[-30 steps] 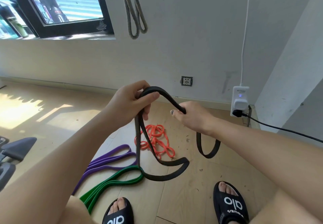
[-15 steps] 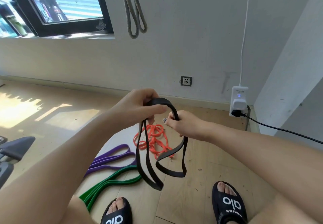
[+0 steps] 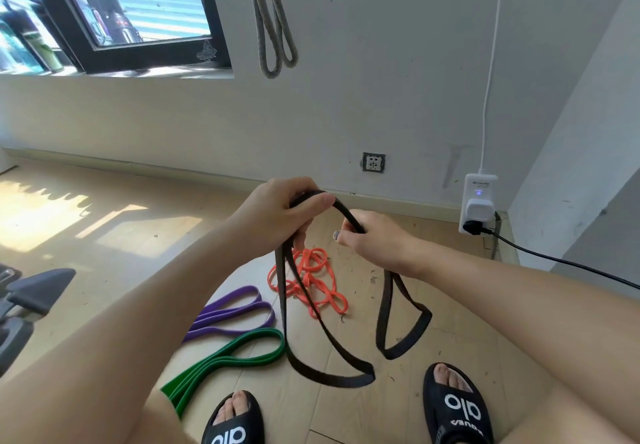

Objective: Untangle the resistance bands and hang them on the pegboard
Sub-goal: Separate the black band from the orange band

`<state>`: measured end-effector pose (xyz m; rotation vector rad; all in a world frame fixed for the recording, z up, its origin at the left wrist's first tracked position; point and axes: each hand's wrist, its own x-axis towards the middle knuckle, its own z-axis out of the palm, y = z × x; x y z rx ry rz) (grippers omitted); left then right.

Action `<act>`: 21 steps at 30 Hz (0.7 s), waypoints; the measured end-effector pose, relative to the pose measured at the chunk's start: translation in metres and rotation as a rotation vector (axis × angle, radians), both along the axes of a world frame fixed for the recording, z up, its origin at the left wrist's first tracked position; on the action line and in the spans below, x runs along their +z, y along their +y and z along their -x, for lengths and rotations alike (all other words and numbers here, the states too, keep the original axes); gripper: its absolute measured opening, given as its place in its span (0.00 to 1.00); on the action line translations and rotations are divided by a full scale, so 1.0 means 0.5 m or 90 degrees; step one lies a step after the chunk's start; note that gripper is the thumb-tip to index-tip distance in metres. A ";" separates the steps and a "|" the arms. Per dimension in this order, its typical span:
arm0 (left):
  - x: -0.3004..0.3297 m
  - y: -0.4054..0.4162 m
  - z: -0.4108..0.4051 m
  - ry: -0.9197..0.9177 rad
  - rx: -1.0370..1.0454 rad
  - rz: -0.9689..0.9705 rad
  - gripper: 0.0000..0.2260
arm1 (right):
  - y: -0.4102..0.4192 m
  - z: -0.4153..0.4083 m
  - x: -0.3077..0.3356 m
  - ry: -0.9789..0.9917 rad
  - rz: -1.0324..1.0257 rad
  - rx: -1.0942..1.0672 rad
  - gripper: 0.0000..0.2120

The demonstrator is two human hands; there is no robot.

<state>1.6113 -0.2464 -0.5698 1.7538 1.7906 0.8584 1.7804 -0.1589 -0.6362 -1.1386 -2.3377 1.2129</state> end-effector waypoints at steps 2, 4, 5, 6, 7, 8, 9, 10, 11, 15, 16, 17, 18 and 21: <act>-0.003 0.003 -0.010 -0.020 0.022 -0.026 0.13 | -0.001 -0.004 0.005 -0.016 0.008 0.022 0.06; -0.005 0.007 -0.021 -0.038 0.037 -0.048 0.13 | -0.007 -0.005 0.008 -0.026 0.049 0.053 0.13; -0.006 0.009 -0.027 -0.047 0.043 -0.055 0.12 | -0.010 -0.004 0.007 -0.025 0.076 0.065 0.19; -0.007 0.011 -0.032 -0.055 0.048 -0.060 0.12 | -0.013 -0.001 0.005 -0.023 0.098 0.072 0.23; -0.008 0.012 -0.036 -0.061 0.054 -0.066 0.12 | -0.015 0.003 0.001 -0.018 0.113 0.076 0.27; -0.009 0.014 -0.039 -0.065 0.061 -0.072 0.12 | -0.015 0.008 -0.005 -0.011 0.126 0.077 0.30; -0.009 0.015 -0.041 -0.070 0.071 -0.081 0.13 | -0.014 0.012 -0.009 -0.003 0.138 0.079 0.33; -0.009 0.016 -0.042 -0.076 0.080 -0.091 0.13 | -0.015 0.016 -0.013 0.002 0.149 0.085 0.37; -0.008 0.017 -0.041 -0.087 0.086 -0.100 0.14 | -0.015 0.019 -0.017 0.005 0.154 0.092 0.42; -0.010 0.027 -0.034 -0.211 0.104 -0.121 0.17 | -0.033 0.041 -0.040 0.053 0.117 0.079 0.55; -0.011 0.029 -0.035 -0.235 0.106 -0.120 0.18 | -0.038 0.049 -0.048 0.064 0.087 0.057 0.56; -0.011 0.030 -0.036 -0.257 0.104 -0.118 0.18 | -0.043 0.057 -0.054 0.076 0.055 0.037 0.55; -0.010 0.031 -0.039 -0.276 0.102 -0.119 0.17 | -0.047 0.063 -0.060 0.082 0.030 0.022 0.51; -0.008 0.030 -0.046 -0.300 0.094 -0.120 0.16 | -0.060 0.078 -0.071 0.114 -0.015 0.006 0.31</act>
